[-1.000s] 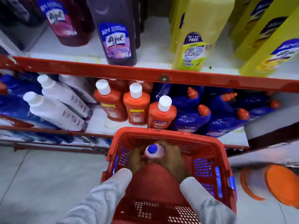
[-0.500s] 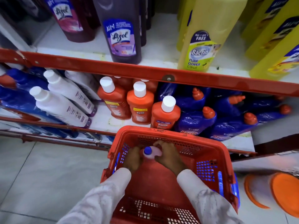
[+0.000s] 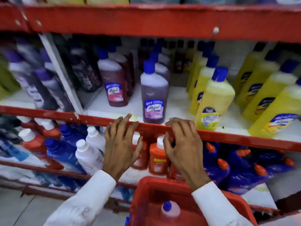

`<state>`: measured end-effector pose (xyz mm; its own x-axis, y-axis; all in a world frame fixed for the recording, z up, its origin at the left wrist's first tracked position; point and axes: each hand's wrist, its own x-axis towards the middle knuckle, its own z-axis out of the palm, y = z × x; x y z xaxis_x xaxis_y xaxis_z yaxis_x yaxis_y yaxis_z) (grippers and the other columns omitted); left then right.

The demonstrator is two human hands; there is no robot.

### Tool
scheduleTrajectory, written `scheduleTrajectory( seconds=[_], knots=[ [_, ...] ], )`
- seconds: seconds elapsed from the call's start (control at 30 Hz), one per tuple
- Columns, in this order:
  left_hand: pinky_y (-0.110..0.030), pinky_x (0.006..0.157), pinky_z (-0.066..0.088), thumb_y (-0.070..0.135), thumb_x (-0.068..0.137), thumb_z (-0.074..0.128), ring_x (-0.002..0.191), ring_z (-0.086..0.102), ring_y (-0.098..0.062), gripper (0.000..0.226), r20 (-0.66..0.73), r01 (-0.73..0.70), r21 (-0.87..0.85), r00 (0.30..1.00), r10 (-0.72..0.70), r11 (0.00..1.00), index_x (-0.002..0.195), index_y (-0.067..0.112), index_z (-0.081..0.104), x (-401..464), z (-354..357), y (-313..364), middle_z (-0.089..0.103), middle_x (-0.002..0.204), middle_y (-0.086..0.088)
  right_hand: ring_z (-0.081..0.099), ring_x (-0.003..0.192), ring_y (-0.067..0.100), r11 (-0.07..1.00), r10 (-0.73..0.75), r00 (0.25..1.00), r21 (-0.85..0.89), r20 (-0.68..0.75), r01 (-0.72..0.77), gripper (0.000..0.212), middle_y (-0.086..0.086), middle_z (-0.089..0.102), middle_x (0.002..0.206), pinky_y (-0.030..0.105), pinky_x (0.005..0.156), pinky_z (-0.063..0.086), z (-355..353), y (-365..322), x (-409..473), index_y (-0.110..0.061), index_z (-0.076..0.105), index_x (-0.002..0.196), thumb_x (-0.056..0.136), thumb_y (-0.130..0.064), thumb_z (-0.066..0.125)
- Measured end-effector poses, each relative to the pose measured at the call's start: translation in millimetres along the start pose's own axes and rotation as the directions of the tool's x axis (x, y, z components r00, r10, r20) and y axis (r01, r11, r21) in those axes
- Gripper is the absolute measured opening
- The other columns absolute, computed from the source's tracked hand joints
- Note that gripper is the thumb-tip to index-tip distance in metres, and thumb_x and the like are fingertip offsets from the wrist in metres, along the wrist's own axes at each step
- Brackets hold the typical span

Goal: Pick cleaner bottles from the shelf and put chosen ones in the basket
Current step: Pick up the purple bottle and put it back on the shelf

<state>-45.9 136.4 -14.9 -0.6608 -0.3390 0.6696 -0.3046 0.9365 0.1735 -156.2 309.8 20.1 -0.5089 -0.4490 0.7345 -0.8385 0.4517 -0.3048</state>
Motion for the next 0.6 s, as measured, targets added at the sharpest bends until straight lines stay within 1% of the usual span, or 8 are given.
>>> scheduleTrajectory(
  seconds=[0.1,0.2,0.27,0.33,0.43,0.5,0.57,0.6],
  knots=[
    [-0.060,0.114,0.032,0.046,0.084,0.059,0.137,0.040,-0.034,0.056,0.037,0.034,0.052,0.999,-0.036,0.998,0.133,0.023,0.050,18.0,6.3,-16.4,0.046,0.151,-0.007,0.052,0.115,0.028,0.995,0.099,0.991,0.028,-0.090,-0.097,0.051,0.009,0.060,0.128,0.037,0.104,0.042,11.9,-22.6,35.0,-0.013,0.057,0.125,0.076,-0.025,0.069],
    [-0.062,0.117,0.029,0.046,0.080,0.058,0.138,0.040,-0.034,0.058,0.122,0.067,0.061,0.990,-0.074,0.996,0.133,0.023,0.049,28.8,16.5,-28.4,0.049,0.149,-0.008,0.045,0.125,0.028,0.940,0.318,0.934,0.180,-0.161,-0.289,0.078,0.012,0.051,0.138,0.031,0.108,0.032,31.9,-45.2,63.9,-0.010,0.044,0.139,0.072,-0.039,0.071],
    [-0.062,0.119,0.028,0.045,0.081,0.056,0.137,0.044,-0.034,0.054,0.193,0.062,0.049,0.979,-0.070,0.997,0.131,0.024,0.050,30.9,24.3,-34.1,0.054,0.144,-0.008,0.042,0.134,0.031,0.871,0.450,0.882,0.284,-0.137,-0.401,0.095,0.014,0.047,0.145,0.037,0.112,0.034,49.4,-56.3,79.9,-0.007,0.035,0.145,0.069,-0.044,0.078],
    [-0.061,0.119,0.028,0.044,0.082,0.055,0.129,0.050,-0.033,0.050,0.247,0.044,0.033,0.968,-0.051,0.998,0.127,0.023,0.051,29.2,31.0,-37.8,0.062,0.132,-0.005,0.043,0.138,0.034,0.805,0.541,0.838,0.333,-0.069,-0.492,0.110,0.015,0.044,0.149,0.045,0.113,0.040,66.2,-63.2,92.6,-0.007,0.028,0.149,0.065,-0.045,0.087],
    [-0.058,0.118,0.028,0.045,0.081,0.055,0.112,0.055,-0.029,0.045,0.262,0.033,0.015,0.964,-0.036,0.999,0.120,0.023,0.054,27.7,34.1,-39.9,0.065,0.113,0.000,0.049,0.133,0.034,0.731,0.616,0.784,0.426,-0.076,-0.534,0.108,0.014,0.048,0.143,0.050,0.108,0.047,81.5,-61.7,109.2,-0.007,0.030,0.146,0.061,-0.036,0.092],
    [-0.057,0.118,0.029,0.045,0.081,0.055,0.110,0.054,-0.028,0.042,0.262,0.033,-0.001,0.965,-0.031,0.999,0.118,0.025,0.054,27.3,33.1,-41.2,0.064,0.110,0.002,0.055,0.125,0.032,0.688,0.634,0.769,0.511,-0.079,-0.515,0.100,0.012,0.053,0.135,0.042,0.104,0.051,84.8,-54.0,116.6,-0.007,0.037,0.139,0.058,-0.027,0.092],
    [-0.056,0.118,0.028,0.045,0.081,0.055,0.109,0.053,-0.025,0.041,0.259,0.032,-0.028,0.966,-0.023,0.999,0.118,0.027,0.053,27.5,32.3,-41.5,0.063,0.110,0.004,0.060,0.115,0.030,0.641,0.638,0.768,0.592,-0.057,-0.489,0.096,0.008,0.056,0.125,0.017,0.090,0.053,81.7,-46.6,116.7,-0.009,0.041,0.134,0.054,-0.026,0.091],
    [-0.055,0.119,0.027,0.044,0.081,0.056,0.109,0.053,-0.025,0.040,0.258,0.032,-0.044,0.966,-0.019,0.999,0.117,0.027,0.053,27.8,32.1,-41.9,0.063,0.111,0.004,0.062,0.111,0.031,0.605,0.649,0.759,0.638,-0.048,-0.476,0.095,0.007,0.057,0.122,0.009,0.081,0.051,77.5,-45.6,115.1,-0.010,0.041,0.132,0.052,-0.029,0.089]
  ],
)
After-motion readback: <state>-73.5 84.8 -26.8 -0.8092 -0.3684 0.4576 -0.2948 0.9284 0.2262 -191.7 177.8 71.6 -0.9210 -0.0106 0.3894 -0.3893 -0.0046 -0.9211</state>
